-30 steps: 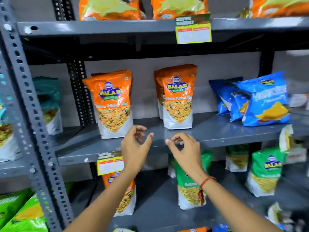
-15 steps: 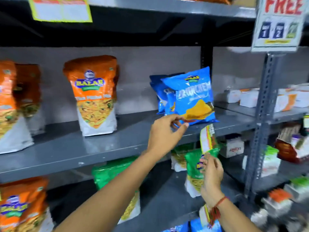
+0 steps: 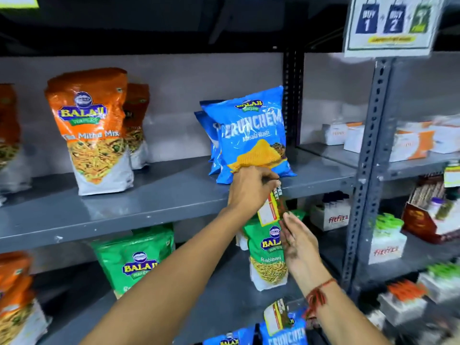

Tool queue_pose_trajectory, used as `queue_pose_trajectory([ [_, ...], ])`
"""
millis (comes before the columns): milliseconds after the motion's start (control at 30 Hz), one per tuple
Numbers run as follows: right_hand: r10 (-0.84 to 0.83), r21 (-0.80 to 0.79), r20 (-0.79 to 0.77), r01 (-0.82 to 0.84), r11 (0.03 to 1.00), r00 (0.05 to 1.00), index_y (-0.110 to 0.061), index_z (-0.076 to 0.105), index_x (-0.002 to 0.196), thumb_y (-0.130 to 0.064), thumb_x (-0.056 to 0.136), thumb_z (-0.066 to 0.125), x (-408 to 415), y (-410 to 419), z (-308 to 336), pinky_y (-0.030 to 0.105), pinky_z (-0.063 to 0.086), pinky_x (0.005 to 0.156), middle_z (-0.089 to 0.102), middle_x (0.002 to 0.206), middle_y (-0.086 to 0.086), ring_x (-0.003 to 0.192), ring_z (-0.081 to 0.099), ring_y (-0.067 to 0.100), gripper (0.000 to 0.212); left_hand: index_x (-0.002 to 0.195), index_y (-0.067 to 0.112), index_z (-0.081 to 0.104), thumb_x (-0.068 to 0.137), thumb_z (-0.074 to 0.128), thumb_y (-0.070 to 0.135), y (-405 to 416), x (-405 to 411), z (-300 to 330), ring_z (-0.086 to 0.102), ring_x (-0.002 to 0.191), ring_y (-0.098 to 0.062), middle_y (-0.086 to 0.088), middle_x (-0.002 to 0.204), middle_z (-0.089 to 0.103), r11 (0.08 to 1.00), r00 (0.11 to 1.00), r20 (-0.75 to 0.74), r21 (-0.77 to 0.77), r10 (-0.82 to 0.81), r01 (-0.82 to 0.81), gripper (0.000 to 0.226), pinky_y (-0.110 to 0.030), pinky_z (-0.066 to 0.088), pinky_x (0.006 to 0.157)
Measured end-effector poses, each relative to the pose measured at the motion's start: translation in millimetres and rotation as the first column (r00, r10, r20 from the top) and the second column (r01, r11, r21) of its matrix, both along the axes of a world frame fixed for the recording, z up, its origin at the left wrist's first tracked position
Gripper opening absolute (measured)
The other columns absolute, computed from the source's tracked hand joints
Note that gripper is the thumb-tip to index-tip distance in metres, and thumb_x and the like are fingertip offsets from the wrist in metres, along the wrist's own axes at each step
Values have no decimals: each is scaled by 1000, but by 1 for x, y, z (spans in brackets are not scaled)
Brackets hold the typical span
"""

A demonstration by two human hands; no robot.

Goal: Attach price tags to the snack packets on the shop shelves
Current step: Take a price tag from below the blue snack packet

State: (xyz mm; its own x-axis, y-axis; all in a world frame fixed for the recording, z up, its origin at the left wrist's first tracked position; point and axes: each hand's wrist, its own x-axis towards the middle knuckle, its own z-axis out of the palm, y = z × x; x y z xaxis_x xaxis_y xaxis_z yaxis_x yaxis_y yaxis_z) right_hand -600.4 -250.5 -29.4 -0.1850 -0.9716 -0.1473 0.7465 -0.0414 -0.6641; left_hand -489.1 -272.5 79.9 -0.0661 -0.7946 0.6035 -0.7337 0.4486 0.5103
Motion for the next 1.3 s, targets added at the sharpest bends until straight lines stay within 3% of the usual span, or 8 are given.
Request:
queue_pose_trajectory([
  [133,22,-64,-18,-23,998,1000,-5,65,93,-1,83,65,-10,1,6,17,49,44,71,58,1,49,64,8,11,84,25,76,78,74,36,1,0,1,72,83,-20,3,80,78,998,998,23,3,59,-59,13,-36,57,78],
  [300,-41,-193,-164,9,981,986,-5,67,87,2,83,63,-27,-1,6,15,49,49,73,62,-2,53,63,5,9,84,27,71,80,68,38,22,2,-4,71,80,-18,7,78,76,990,979,172,-114,106,-88,12,-35,57,73],
  [467,-185,-358,-332,58,932,925,-14,71,85,-7,79,70,-45,-13,16,15,45,66,75,75,-8,71,62,3,9,75,26,67,76,69,40,41,17,-29,67,61,-3,18,56,65,985,985,-81,-67,152,-157,13,-31,58,67],
  [633,-290,-444,-446,72,893,847,-16,75,82,-11,75,77,-47,-30,27,14,51,65,75,88,5,77,67,9,9,72,26,68,76,69,42,42,18,-48,68,61,-8,11,63,72,979,956,-215,17,200,-201,17,-36,59,67],
  [800,-415,-466,-571,137,874,709,-30,76,77,-22,71,80,-39,-46,29,38,55,81,68,97,7,85,64,24,12,71,27,70,78,71,36,33,18,-48,69,63,-7,12,66,73,965,933,-247,40,262,-260,12,-35,60,69],
  [967,-555,-552,-599,204,808,577,-45,72,79,-41,68,77,-33,-54,26,36,54,76,56,92,-8,72,55,13,13,70,24,66,75,69,42,28,20,-53,68,63,-5,13,63,72,955,934,-215,-20,286,-297,18,-31,58,65],
  [1100,-579,-538,-570,267,799,584,-41,65,79,-45,63,80,-33,-53,22,40,51,72,57,92,1,72,51,17,22,62,26,58,74,71,51,26,24,-62,65,56,-4,10,56,67,954,905,-321,-20,278,-300,31,-33,57,59],
  [1300,-571,-443,-458,382,811,681,-39,61,85,-43,72,78,-47,-37,-27,10,41,62,55,79,-12,65,49,-5,22,61,17,53,83,60,64,35,26,-132,62,47,-25,-5,50,61,992,858,-506,-29,90,-121,52,-44,54,49],
])
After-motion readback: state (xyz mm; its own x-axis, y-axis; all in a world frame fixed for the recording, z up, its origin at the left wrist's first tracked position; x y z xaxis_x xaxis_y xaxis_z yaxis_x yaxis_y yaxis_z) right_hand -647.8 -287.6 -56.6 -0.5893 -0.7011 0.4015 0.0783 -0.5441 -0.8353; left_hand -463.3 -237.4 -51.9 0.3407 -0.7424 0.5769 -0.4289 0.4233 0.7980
